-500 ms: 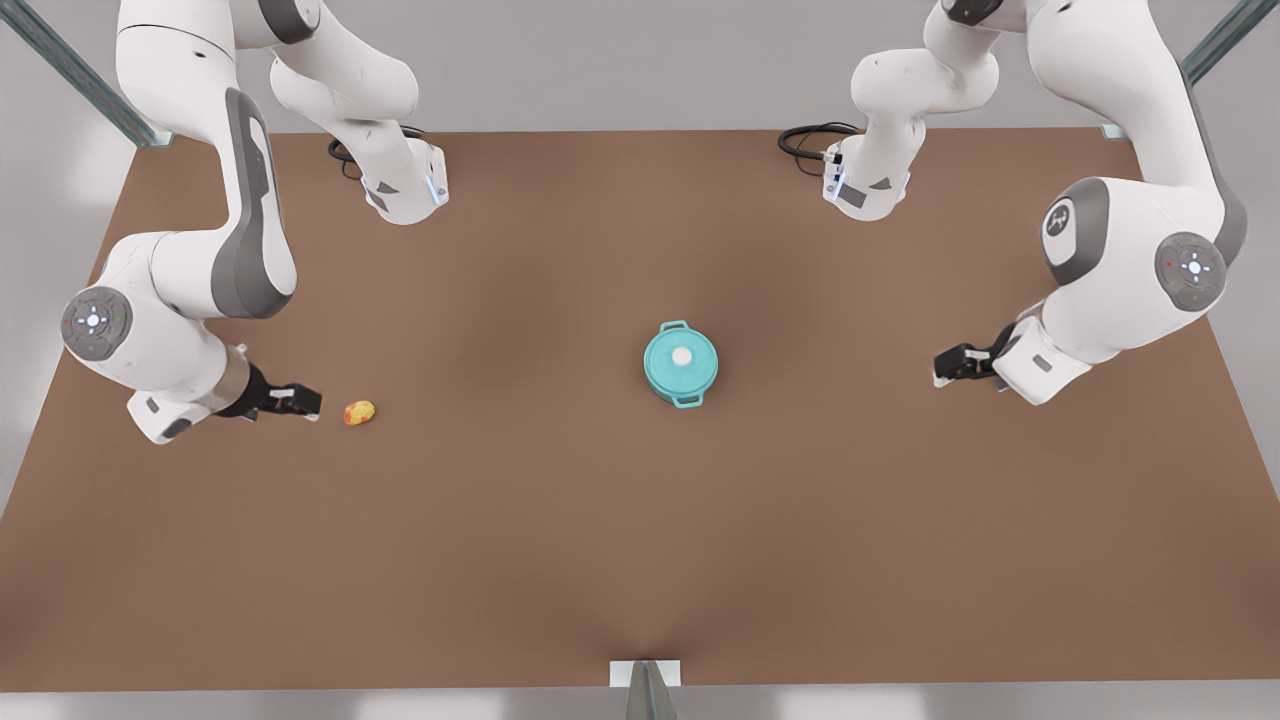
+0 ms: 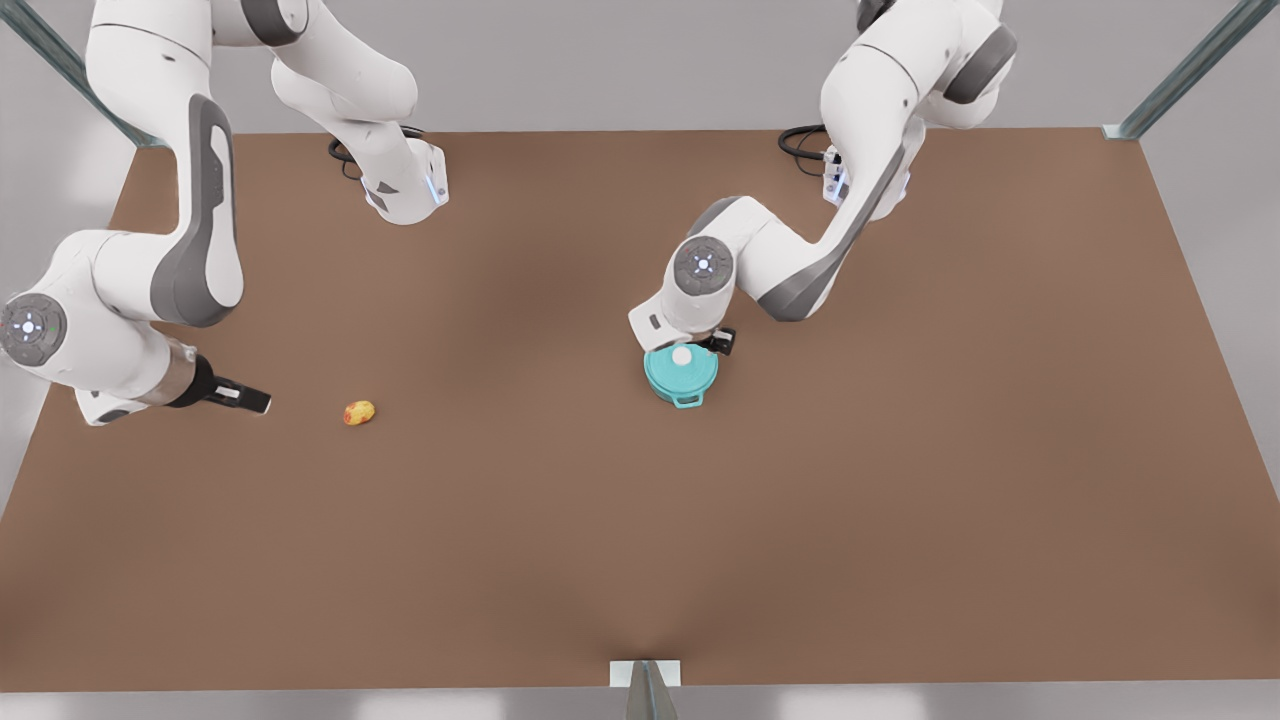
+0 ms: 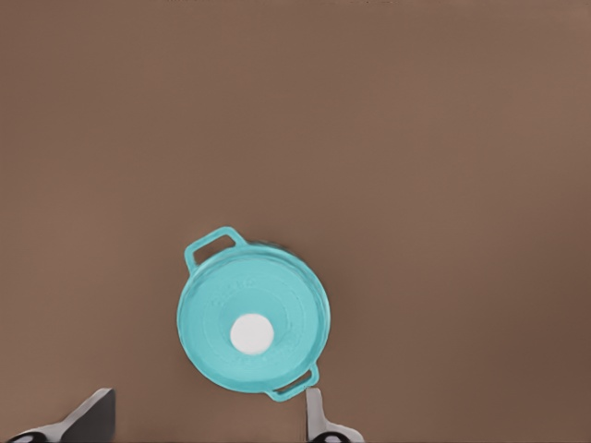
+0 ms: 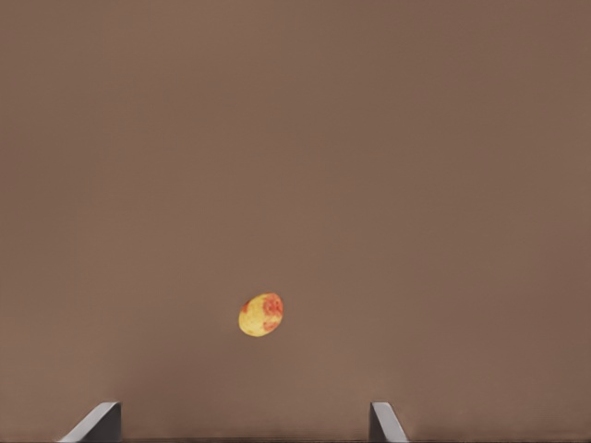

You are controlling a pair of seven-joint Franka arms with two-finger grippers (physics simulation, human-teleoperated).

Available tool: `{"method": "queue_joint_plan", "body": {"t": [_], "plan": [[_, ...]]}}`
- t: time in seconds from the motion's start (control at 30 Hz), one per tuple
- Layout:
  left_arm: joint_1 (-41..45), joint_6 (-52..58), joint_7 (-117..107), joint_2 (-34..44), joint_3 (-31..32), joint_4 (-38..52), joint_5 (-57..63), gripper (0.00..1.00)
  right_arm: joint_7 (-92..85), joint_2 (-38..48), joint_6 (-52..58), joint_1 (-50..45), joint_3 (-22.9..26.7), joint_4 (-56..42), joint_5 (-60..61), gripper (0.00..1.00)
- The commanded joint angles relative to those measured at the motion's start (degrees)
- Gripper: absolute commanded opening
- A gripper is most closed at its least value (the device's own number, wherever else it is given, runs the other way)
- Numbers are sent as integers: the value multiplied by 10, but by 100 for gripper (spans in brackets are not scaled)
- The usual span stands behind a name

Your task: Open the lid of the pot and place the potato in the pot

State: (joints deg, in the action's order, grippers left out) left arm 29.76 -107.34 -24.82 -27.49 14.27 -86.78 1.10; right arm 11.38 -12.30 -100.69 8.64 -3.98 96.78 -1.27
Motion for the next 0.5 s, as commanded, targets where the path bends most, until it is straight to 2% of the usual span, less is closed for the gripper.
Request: {"method": "queue_joint_plan", "body": {"t": [0.0,0.07,0.1,0.13,0.17,0.3,0.47], "plan": [[2,-90,-391,-25,1,7,31,100,180,13,-64,-13,-2,47,1,100],[12,-116,-441,-37,1,-2,37,100,216,54,-186,-19,-2,169,2,100],[20,-125,-459,-37,1,-23,35,100,228,61,-200,-24,-5,188,2,100],[21,-188,-506,-29,1,-64,36,100,229,71,-236,-23,-5,219,2,100],[22,-188,-505,-21,1,-82,38,100,230,76,-304,-20,-3,262,3,100],[9,-209,-404,19,1,-160,38,100,250,22,-404,-5,-1,270,6,100],[12,-212,-409,17,1,-161,38,100,301,2,-431,-6,-2,269,2,100]]}}
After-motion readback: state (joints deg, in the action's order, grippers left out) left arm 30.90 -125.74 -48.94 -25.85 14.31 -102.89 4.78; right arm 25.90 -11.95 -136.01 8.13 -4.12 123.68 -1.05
